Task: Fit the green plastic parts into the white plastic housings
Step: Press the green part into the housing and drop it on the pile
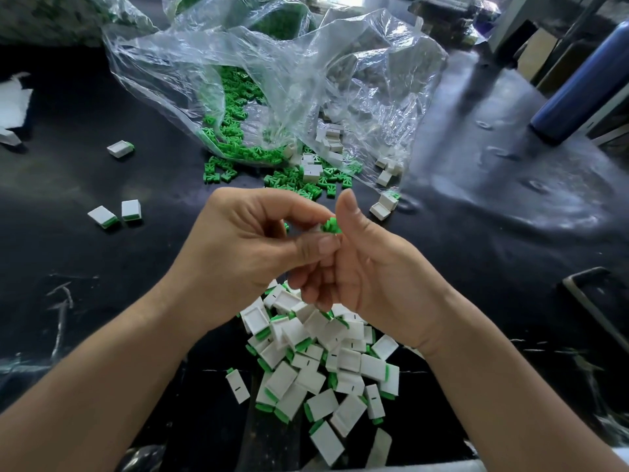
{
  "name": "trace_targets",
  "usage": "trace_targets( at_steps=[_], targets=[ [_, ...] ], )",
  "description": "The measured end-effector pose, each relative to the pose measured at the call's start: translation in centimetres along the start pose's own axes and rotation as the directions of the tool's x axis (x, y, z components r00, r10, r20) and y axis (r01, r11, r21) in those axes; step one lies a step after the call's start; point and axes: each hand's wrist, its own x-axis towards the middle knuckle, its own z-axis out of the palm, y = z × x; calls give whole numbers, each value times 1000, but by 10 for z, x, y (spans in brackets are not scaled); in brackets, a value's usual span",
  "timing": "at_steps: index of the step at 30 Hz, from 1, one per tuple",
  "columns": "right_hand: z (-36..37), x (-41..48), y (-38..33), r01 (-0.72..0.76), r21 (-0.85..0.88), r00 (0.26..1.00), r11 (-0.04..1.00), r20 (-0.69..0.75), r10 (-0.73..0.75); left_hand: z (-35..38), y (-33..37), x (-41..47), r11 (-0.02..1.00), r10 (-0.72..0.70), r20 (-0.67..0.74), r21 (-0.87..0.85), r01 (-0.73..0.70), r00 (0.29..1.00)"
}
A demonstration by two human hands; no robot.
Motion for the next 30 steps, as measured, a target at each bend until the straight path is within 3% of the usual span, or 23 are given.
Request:
trace_targets(
  at_steps=[6, 12, 25, 30],
  targets=[
    [-1, -1, 2, 40, -45, 998, 998, -47, -42, 2, 2, 0, 998, -8, 8, -55, 8, 1000],
    [5, 1, 7, 51, -113, 990, 992, -125, -65, 9, 0, -1, 995, -42, -88, -96, 33, 995],
    [5, 0, 7, 39, -118, 978, 992, -201, -62, 16, -1, -4, 995, -31, -145, -100, 16, 989],
    [7, 0, 7, 46, -111, 983, 993, -172, -65, 15, -2, -3, 996, -59, -138, -81, 48, 989]
  ],
)
